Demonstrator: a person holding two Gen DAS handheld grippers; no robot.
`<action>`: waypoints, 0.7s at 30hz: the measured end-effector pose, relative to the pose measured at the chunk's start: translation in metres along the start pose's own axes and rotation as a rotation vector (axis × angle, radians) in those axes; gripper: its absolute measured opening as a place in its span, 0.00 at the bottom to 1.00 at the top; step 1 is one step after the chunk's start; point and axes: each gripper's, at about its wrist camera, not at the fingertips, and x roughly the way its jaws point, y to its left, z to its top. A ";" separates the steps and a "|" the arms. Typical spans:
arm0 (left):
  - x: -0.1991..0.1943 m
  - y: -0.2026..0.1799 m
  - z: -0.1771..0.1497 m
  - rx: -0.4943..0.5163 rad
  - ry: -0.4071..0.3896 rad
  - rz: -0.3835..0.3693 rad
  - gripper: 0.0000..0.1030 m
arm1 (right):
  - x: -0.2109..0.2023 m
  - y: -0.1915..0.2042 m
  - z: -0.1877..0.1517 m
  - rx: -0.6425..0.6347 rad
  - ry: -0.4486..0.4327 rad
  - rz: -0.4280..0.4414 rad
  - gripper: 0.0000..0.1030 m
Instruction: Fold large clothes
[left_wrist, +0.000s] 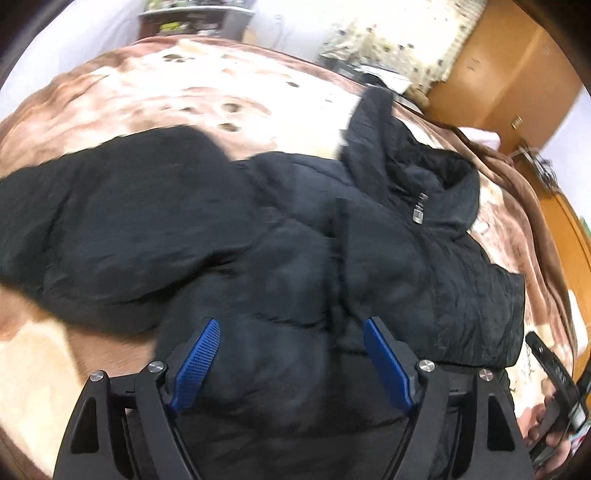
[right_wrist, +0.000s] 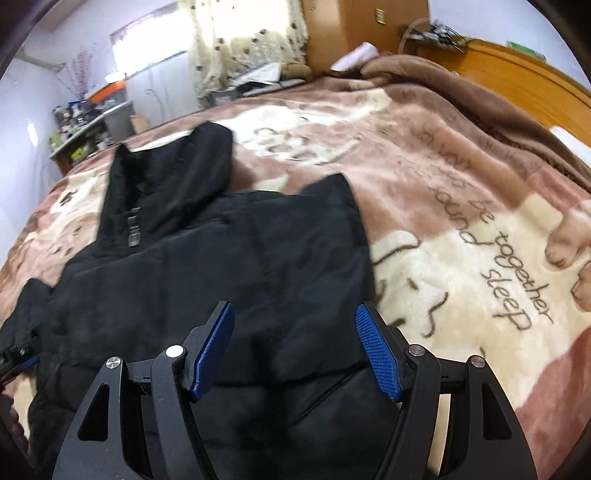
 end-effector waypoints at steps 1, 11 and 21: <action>-0.005 0.008 0.000 -0.014 -0.007 0.011 0.78 | -0.006 0.008 -0.002 -0.014 -0.006 0.017 0.67; -0.057 0.117 -0.002 -0.188 -0.069 0.117 0.79 | -0.030 0.096 -0.033 -0.123 0.031 0.229 0.74; -0.091 0.264 0.013 -0.581 -0.219 0.248 0.83 | -0.021 0.139 -0.060 -0.191 0.100 0.278 0.75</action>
